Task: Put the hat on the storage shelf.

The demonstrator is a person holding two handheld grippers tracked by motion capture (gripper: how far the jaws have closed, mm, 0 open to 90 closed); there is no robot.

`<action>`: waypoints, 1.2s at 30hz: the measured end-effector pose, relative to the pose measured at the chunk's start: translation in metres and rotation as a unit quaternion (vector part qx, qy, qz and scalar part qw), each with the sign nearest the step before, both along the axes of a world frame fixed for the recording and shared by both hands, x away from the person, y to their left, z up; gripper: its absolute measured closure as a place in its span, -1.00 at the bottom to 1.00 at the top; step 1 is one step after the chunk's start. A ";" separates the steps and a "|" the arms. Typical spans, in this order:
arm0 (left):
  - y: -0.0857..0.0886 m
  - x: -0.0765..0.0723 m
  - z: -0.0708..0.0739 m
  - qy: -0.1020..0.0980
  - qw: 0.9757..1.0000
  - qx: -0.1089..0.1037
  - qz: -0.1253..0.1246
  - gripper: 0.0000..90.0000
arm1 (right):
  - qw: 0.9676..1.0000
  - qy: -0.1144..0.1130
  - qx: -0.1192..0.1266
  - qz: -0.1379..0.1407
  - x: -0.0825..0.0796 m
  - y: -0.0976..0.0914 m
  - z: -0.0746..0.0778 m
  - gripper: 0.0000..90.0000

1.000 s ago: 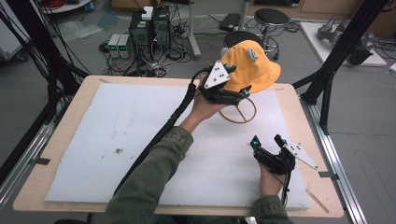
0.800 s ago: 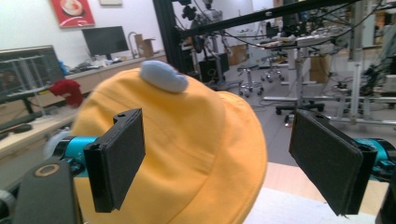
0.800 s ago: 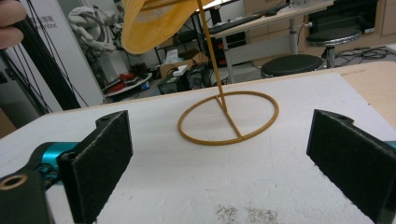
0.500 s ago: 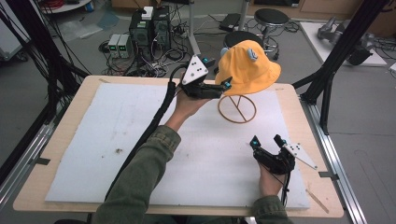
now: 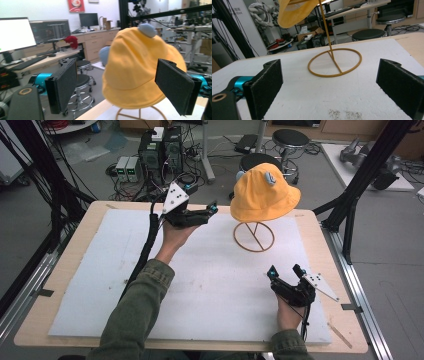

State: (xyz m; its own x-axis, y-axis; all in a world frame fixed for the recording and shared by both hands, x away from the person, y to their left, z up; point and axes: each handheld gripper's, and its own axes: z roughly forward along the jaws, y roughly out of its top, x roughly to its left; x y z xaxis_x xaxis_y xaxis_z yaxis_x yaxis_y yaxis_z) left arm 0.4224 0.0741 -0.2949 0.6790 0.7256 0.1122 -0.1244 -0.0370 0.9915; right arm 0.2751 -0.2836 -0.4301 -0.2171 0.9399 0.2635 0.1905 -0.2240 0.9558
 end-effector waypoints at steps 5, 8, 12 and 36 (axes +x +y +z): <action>0.018 -0.004 -0.006 0.004 1.000 -0.001 0.021 -0.59 | 1.000 0.002 0.003 0.000 0.000 0.001 0.000 -0.87; 0.028 -0.008 -0.008 0.006 0.999 -0.003 0.033 -0.58 | 1.000 0.000 0.000 0.000 0.000 0.000 0.000 -0.87; 0.044 -0.014 -0.014 0.004 0.999 -0.010 0.053 -0.58 | 1.000 0.002 0.001 0.000 0.000 0.000 0.000 -0.87; 0.162 -0.064 -0.044 0.022 0.982 -0.040 0.186 -0.58 | 1.000 0.002 -0.013 -0.008 -0.003 0.003 0.001 -0.85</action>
State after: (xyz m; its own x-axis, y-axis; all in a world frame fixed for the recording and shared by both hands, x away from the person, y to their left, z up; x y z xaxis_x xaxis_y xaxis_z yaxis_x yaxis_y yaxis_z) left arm 0.3580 0.2357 -0.3388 0.3691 0.9292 0.0203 -0.0738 0.0075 0.9972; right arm 0.2724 -0.2805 -0.4292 -0.2015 0.9499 0.2391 0.1913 -0.2012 0.9607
